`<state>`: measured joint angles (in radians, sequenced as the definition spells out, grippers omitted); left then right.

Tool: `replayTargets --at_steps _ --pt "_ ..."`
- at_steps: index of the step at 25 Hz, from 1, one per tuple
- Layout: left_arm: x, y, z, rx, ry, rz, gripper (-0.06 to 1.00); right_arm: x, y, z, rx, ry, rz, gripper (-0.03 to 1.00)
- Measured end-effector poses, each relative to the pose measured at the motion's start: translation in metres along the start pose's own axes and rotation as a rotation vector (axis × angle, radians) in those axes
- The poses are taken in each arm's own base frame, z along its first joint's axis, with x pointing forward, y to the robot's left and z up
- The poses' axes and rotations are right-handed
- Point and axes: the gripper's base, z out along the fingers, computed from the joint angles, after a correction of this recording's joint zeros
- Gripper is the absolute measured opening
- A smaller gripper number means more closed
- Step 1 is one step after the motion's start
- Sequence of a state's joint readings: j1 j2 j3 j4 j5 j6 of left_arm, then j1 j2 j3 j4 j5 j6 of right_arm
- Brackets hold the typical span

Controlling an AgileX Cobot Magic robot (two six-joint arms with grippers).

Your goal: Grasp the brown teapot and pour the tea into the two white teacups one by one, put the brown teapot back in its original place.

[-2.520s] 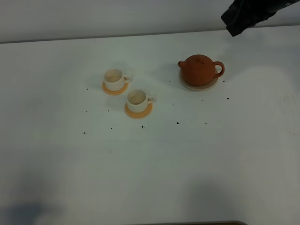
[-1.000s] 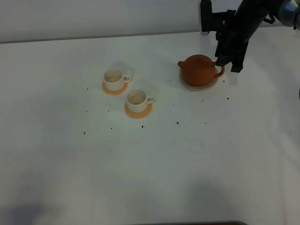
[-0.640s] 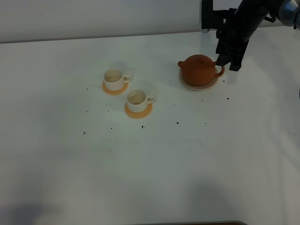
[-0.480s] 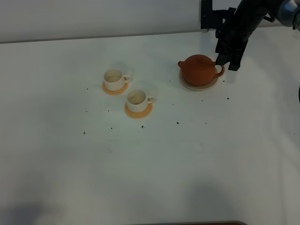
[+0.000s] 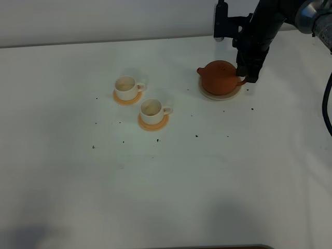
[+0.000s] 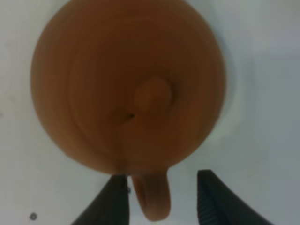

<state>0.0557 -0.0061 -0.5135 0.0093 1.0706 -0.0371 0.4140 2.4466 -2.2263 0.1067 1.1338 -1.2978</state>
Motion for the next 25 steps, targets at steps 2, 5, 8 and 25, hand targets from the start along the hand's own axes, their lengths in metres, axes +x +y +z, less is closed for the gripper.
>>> replayTargets --at_steps 2,5,8,25 --pt "0.0 0.0 0.0 0.0 0.0 0.001 0.47 -0.0008 0.0005 0.0002 0.002 0.014 -0.008 0.34" --pt "0.0 0.0 0.0 0.0 0.0 0.001 0.47 -0.0017 0.0008 0.002 0.003 0.015 -0.01 0.34" --pt "0.0 0.0 0.0 0.0 0.0 0.002 0.47 -0.0017 0.001 0.0043 0.003 0.019 -0.013 0.34" --pt "0.0 0.0 0.0 0.0 0.0 0.003 0.47 -0.0005 -0.0012 0.0043 0.027 0.037 -0.088 0.34"
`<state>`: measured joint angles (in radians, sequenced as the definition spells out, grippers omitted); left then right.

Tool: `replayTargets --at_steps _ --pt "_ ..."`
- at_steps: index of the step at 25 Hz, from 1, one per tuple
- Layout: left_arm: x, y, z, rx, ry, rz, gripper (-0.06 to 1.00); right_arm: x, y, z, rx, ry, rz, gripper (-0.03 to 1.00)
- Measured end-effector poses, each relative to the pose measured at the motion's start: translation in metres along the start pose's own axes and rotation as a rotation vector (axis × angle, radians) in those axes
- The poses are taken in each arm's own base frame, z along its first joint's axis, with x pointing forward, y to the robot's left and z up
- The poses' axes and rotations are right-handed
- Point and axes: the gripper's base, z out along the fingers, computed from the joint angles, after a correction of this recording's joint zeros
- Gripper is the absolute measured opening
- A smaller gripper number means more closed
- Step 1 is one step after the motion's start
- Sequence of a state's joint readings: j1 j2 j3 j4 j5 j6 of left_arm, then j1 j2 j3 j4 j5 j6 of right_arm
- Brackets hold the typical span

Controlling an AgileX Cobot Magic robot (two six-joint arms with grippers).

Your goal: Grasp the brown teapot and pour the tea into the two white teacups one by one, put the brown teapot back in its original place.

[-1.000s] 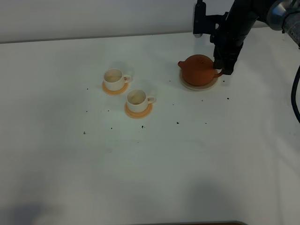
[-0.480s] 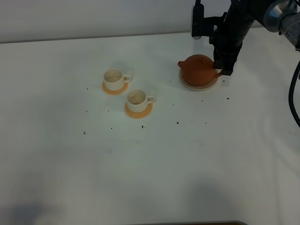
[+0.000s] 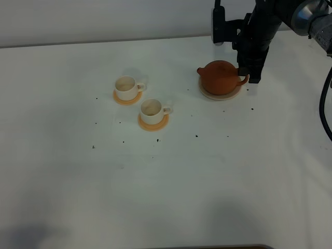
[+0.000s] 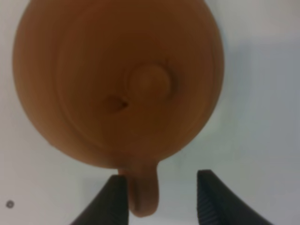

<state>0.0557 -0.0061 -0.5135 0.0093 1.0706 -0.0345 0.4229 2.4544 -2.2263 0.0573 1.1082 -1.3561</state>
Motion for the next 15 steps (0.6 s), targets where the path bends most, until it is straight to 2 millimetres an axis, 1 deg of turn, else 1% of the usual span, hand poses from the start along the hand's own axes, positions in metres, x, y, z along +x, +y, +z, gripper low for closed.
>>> replayTargets --at_steps 7,15 --pt "0.0 0.0 0.0 0.0 0.0 0.0 0.47 0.0001 0.0003 0.0 -0.003 0.001 -0.032 0.34" --pt "0.0 0.0 0.0 0.0 0.0 0.0 0.47 -0.0068 0.0028 0.0027 -0.008 0.011 -0.058 0.34"
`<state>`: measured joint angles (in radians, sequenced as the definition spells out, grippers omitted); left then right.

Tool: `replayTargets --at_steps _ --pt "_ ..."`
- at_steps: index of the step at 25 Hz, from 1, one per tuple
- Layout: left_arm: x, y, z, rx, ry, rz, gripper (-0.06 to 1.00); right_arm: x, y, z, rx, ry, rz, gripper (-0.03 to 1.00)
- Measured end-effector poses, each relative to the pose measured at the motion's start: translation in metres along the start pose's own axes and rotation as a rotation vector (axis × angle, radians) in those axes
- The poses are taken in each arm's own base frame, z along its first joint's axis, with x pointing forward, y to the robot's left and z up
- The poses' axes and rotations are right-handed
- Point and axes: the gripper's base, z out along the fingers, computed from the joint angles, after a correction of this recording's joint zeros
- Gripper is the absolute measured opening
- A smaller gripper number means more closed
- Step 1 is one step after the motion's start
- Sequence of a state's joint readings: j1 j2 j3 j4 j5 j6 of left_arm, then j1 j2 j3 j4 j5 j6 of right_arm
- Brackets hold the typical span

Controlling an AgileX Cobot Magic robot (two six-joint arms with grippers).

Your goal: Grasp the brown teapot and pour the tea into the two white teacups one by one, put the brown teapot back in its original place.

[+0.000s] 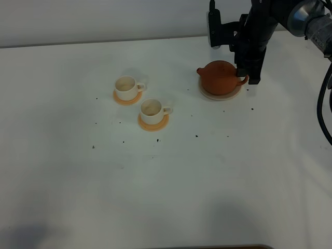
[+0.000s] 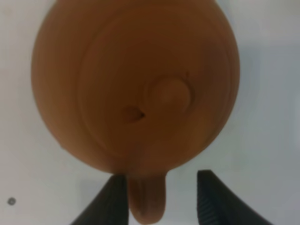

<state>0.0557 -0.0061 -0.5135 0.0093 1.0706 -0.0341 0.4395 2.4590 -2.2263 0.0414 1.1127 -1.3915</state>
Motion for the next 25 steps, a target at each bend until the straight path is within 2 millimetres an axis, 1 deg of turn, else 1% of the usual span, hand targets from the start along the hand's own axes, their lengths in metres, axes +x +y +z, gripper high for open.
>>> replayTargets --at_steps 5,8,15,25 --pt "0.0 0.0 0.0 0.0 0.0 0.0 0.47 0.002 0.003 0.013 -0.023 0.015 -0.004 0.34" --pt "0.0 0.0 0.0 0.0 0.0 0.0 0.47 0.002 0.003 0.015 -0.027 0.019 -0.007 0.33" --pt "0.0 0.0 0.0 0.0 0.0 0.0 0.47 0.001 0.003 0.015 -0.023 0.024 -0.016 0.28" --pt "0.0 0.0 0.0 0.0 0.0 0.0 0.47 0.001 0.002 0.013 -0.017 0.031 -0.023 0.27"
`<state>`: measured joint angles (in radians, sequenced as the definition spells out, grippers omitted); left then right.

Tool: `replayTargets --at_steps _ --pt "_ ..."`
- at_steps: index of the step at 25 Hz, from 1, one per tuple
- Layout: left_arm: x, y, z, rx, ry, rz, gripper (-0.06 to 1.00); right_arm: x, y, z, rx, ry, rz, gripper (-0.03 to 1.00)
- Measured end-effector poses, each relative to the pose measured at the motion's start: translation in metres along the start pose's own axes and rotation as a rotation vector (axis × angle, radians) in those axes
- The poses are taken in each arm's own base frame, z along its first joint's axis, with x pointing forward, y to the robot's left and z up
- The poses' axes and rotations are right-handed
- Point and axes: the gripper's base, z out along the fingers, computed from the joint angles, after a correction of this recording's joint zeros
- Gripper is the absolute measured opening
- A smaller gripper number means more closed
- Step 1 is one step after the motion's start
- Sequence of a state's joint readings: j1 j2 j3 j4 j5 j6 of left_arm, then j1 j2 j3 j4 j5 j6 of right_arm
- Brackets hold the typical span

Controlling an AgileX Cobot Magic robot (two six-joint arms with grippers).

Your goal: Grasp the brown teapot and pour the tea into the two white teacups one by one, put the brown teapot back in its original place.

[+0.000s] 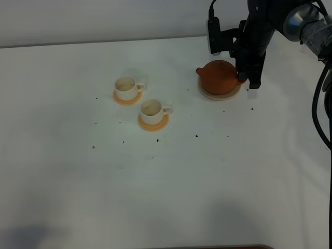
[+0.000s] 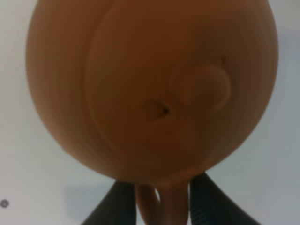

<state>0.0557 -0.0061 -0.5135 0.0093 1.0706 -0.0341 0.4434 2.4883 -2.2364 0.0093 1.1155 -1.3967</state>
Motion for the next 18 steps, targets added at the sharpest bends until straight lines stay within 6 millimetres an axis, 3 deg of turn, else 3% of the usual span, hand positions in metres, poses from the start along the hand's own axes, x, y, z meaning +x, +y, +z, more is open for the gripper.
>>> replayTargets --at_steps 18 --pt "0.0 0.0 0.0 0.0 0.0 0.001 0.47 -0.0036 0.0 -0.0036 0.006 0.013 -0.019 0.24"
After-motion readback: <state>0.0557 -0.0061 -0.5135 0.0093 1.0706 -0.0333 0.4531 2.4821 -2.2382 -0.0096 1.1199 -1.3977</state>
